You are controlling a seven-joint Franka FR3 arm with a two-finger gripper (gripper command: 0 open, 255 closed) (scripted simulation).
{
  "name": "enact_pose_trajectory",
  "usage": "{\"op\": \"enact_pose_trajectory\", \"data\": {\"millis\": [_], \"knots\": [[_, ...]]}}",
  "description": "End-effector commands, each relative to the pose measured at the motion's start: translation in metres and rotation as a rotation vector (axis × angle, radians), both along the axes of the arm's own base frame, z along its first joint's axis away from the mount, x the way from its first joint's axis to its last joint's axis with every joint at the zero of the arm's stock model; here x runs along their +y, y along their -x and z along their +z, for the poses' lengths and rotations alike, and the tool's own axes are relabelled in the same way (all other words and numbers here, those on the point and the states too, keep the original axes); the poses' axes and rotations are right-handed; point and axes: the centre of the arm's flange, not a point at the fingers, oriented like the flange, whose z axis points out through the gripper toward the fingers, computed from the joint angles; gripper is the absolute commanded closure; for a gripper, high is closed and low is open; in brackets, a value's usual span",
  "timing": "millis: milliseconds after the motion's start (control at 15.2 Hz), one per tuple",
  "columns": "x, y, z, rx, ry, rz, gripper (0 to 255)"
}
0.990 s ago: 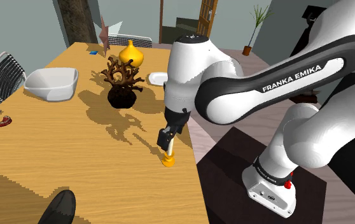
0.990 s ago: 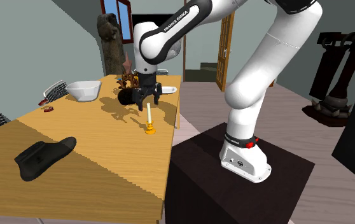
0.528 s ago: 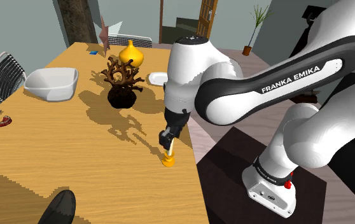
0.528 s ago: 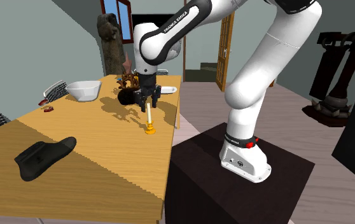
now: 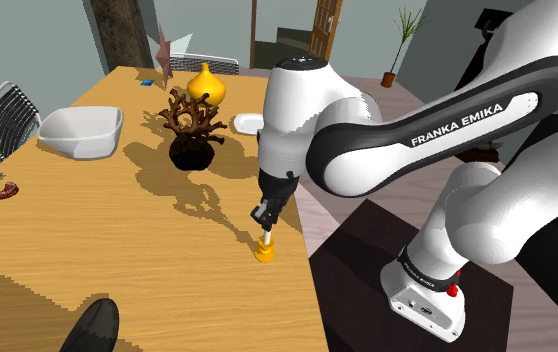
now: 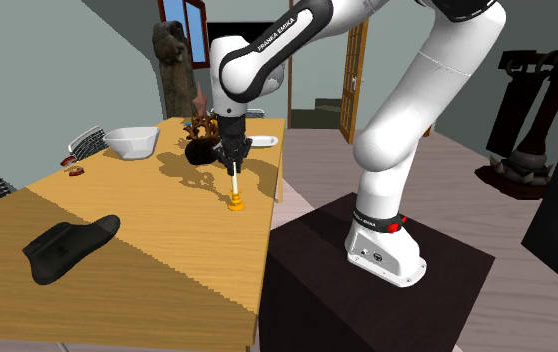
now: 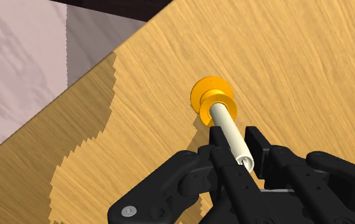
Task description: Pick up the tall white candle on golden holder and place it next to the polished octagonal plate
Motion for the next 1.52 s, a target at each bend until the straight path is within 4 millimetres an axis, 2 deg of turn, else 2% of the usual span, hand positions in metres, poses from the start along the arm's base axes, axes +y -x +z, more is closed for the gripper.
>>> {"op": "enact_pose_trajectory", "data": {"millis": [0, 1452], "knots": [[0.000, 0.000, 0.000, 0.000, 0.000, 0.000, 255], [0.000, 0.000, 0.116, 0.000, 0.000, 0.000, 255]]}}
